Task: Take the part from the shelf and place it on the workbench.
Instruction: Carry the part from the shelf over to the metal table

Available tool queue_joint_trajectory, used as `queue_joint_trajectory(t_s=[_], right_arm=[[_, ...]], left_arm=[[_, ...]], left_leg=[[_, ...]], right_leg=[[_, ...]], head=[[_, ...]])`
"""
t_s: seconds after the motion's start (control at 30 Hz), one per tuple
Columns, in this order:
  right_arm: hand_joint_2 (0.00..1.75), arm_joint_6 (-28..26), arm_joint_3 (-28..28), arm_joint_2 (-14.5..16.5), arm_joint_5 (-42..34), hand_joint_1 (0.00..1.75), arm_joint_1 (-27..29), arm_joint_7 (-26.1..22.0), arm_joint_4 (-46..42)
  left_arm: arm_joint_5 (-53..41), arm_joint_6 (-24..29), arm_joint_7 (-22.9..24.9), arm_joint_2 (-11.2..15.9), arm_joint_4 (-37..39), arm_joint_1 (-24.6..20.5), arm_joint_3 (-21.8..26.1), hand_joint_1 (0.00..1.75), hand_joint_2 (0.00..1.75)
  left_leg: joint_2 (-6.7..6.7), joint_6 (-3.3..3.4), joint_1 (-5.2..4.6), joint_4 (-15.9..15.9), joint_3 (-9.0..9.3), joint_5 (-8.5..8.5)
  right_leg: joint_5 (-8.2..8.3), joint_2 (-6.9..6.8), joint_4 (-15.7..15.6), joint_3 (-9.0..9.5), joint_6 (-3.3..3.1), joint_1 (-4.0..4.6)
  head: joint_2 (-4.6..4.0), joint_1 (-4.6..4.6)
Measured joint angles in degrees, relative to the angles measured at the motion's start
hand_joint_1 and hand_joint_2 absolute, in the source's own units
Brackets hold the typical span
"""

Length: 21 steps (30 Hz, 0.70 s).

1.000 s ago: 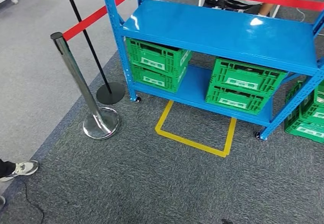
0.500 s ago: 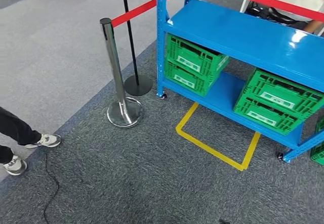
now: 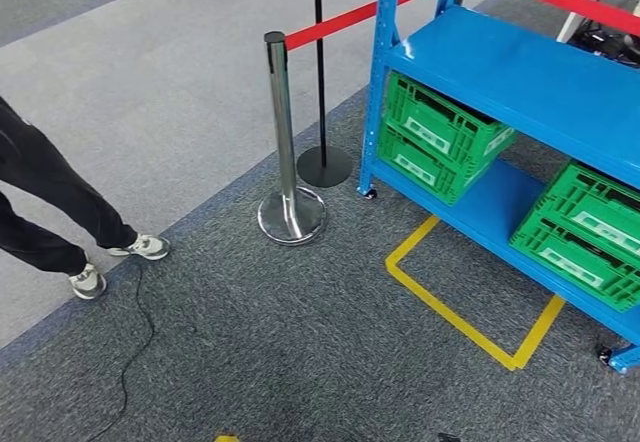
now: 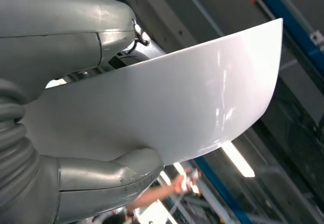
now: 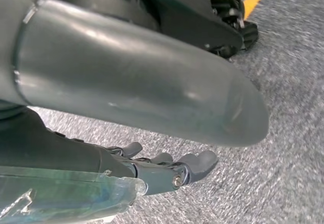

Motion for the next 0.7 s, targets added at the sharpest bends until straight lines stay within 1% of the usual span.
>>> queue_joint_trajectory(t_s=[0.03, 0.07, 0.1, 0.13, 0.17, 0.2, 0.23, 0.27, 0.3, 0.33, 0.37, 0.4, 0.43, 0.47, 0.5, 0.53, 0.57, 0.6, 0.63, 0.67, 0.7], right_arm=[[0.0, 0.02, 0.0, 0.0, 0.0, 0.0, 0.09, -0.01, 0.0], [0.0, 0.03, 0.0, 0.0, -0.01, 0.0, 0.17, -0.02, 0.0], [0.0, 0.05, 0.0, 0.0, -0.02, 0.0, 0.19, -0.05, 0.0], [0.0, 0.07, 0.0, 0.0, -0.03, 0.0, 0.17, -0.09, 0.0], [0.0, 0.07, 0.0, 0.0, -0.04, 0.0, 0.11, -0.13, 0.0], [0.0, 0.07, 0.0, -0.05, -0.04, 0.0, 0.03, -0.13, -0.02], [0.0, 0.04, 0.0, -0.14, -0.03, 0.0, -0.02, -0.09, -0.05], [0.0, 0.02, 0.0, -0.24, 0.01, 0.0, -0.04, -0.03, -0.09], [0.0, -0.01, 0.0, -0.33, 0.04, 0.0, -0.08, 0.03, -0.13], [0.0, -0.02, 0.0, -0.38, 0.07, 0.0, -0.11, 0.07, -0.15], [0.0, -0.02, 0.0, -0.37, 0.09, 0.0, -0.14, 0.06, -0.15], [0.0, -0.02, 0.0, -0.35, 0.1, 0.0, -0.18, 0.02, -0.15], [0.0, 0.0, 0.01, -0.34, 0.11, 0.0, -0.18, -0.04, -0.15], [0.0, 0.02, 0.01, -0.33, 0.12, 0.0, -0.17, -0.1, -0.15], [0.0, 0.03, 0.02, -0.33, 0.13, 0.0, -0.14, -0.14, -0.15], [0.0, 0.05, 0.02, -0.33, 0.13, 0.0, -0.08, -0.16, -0.14], [0.0, 0.05, 0.02, -0.33, 0.13, 0.0, -0.01, -0.16, -0.14], [0.0, 0.05, 0.02, -0.33, 0.14, 0.0, 0.06, -0.17, -0.13], [0.0, 0.05, 0.02, -0.33, 0.14, 0.0, 0.1, -0.18, -0.13], [0.0, 0.05, 0.02, -0.33, 0.15, 0.0, 0.11, -0.18, -0.13], [0.0, 0.05, 0.02, -0.33, 0.15, 0.0, 0.09, -0.18, -0.13]], left_arm=[[0.09, -0.01, -0.15, -0.09, 0.0, -0.11, -0.04, 1.75, 1.75], [0.17, -0.01, -0.25, -0.18, 0.0, -0.14, -0.08, 1.75, 1.75], [0.19, -0.01, -0.3, -0.27, 0.0, -0.14, -0.1, 1.75, 1.75], [0.21, -0.01, -0.32, -0.35, 0.0, -0.16, -0.12, 1.75, 1.75], [0.19, -0.01, -0.35, -0.4, 0.0, -0.18, -0.16, 1.75, 1.75], [0.12, -0.01, -0.39, -0.44, 0.01, -0.24, -0.21, 1.75, 1.75], [-0.05, -0.02, -0.41, -0.48, 0.01, -0.38, -0.27, 1.75, 1.75], [-0.24, -0.03, -0.43, -0.57, 0.01, -0.46, -0.32, 1.75, 1.75], [-0.42, -0.04, -0.44, -0.67, 0.01, -0.5, -0.36, 1.75, 1.75], [-0.59, -0.04, -0.44, -0.78, 0.0, -0.46, -0.38, 1.75, 1.75], [-0.71, -0.03, -0.44, -0.88, -0.02, -0.34, -0.39, 1.75, 1.75], [-0.83, -0.03, -0.45, -0.97, -0.07, -0.27, -0.4, 1.75, 1.75], [-0.93, -0.02, -0.46, -1.08, -0.12, -0.28, -0.4, 1.75, 1.75], [-1.0, -0.02, -0.47, -1.18, -0.16, -0.34, -0.42, 1.75, 1.75], [-1.01, -0.03, -0.49, -1.28, -0.2, -0.4, -0.42, 1.75, 1.75], [-1.01, -0.03, -0.5, -1.35, -0.2, -0.47, -0.43, 1.75, 1.75], [-1.0, -0.03, -0.5, -1.39, -0.2, -0.48, -0.43, 1.75, 1.75], [-0.98, -0.03, -0.5, -1.42, -0.2, -0.48, -0.44, 1.75, 1.75], [-0.95, -0.03, -0.5, -1.43, -0.2, -0.48, -0.44, 1.75, 1.75], [-0.86, -0.02, -0.5, -1.44, -0.2, -0.49, -0.44, 1.75, 1.75], [-0.73, -0.02, -0.5, -1.45, -0.2, -0.49, -0.44, 1.75, 1.75]], left_leg=[[0.64, -0.18, 0.07, 3.84, -1.77, -1.78], [0.95, -0.36, 0.22, 6.59, -2.95, -2.73], [1.14, -0.55, 0.41, 7.46, -3.16, -2.62], [1.44, -0.76, 0.64, 6.08, -2.2, -1.51], [2.15, -1.02, 0.89, 2.87, -0.2, 0.17], [3.81, -1.4, 1.11, -1.13, 2.22, 1.57], [5.19, -1.42, 1.26, -4.48, 4.19, 2.57], [6.16, -1.17, 1.27, -6.71, 5.44, 3.01], [6.58, -0.71, 1.15, -7.63, 5.81, 3.01], [5.8, 0.03, 0.96, -7.62, 5.56, 3.1], [5.03, 0.61, 0.81, -7.61, 5.34, 3.24], [4.38, 1.07, 0.74, -7.64, 5.19, 3.43], [3.68, 1.51, 0.72, -7.66, 5.03, 3.63], [3.03, 1.91, 0.72, -7.69, 4.91, 3.82], [2.4, 2.18, 0.65, -7.69, 4.74, 3.93], [1.65, 2.39, 0.53, -7.68, 4.56, 4.02], [0.84, 2.53, 0.39, -7.67, 4.41, 4.1], [-0.03, 2.62, 0.25, -7.66, 4.32, 4.16], [-0.91, 2.66, 0.14, -7.65, 4.29, 4.21], [-1.79, 2.65, 0.07, -7.64, 4.31, 4.25], [-2.55, 2.58, 0.09, -7.64, 4.33, 4.31]], right_leg=[[0.05, -0.96, -0.05, -0.12, -0.08, 0.03], [0.07, -1.92, -0.05, -0.25, -0.06, 0.03], [0.08, -2.84, -0.04, -0.33, 0.01, 0.01], [0.06, -3.66, -0.02, -0.4, 0.16, -0.04], [-0.02, -4.42, 0.09, -0.49, 0.43, -0.13], [-0.24, -5.13, 0.36, -0.47, 0.87, -0.03], [-0.66, -5.71, 0.75, -0.61, 1.33, 0.03], [-1.05, -6.27, 1.05, -0.65, 1.77, 0.15], [-1.35, -6.84, 1.2, -0.58, 2.13, 0.24], [-1.51, -7.42, 1.17, -0.44, 2.37, 0.11], [-1.54, -7.82, 1.07, -0.26, 2.66, -0.07], [-1.95, -7.26, 1.44, -0.25, 2.96, -0.29], [-3.01, -5.93, 2.89, -0.72, 3.2, -0.46], [-4.68, -4.13, 5.6, -1.94, 3.37, -0.56], [-6.74, -2.33, 9.44, -3.64, 3.39, -0.57], [-8.63, -1.3, 13.72, -5.7, 3.29, -0.54], [-9.71, -0.88, 17.05, -7.47, 3.12, -0.5], [-9.65, -0.7, 18.52, -8.43, 2.88, -0.46], [-8.44, -0.51, 17.7, -8.32, 2.58, -0.39], [-6.3, -0.03, 14.64, -7.09, 2.22, -0.3], [-3.95, 1.22, 10.44, -5.27, 1.89, -0.24]], head=[[0.0, -0.02], [0.0, -0.03], [0.0, -0.04], [0.0, -0.02], [0.0, -0.03], [0.0, -0.05], [0.0, -0.09], [0.0, 0.09], [0.0, 0.26], [0.0, 0.52], [0.0, 0.74], [0.0, 0.78], [0.0, 0.85], [0.0, 0.86], [0.0, 0.91], [0.0, 0.91], [0.0, 0.91], [0.0, 0.91], [0.0, 0.89], [0.0, 0.9], [0.0, 0.9]])
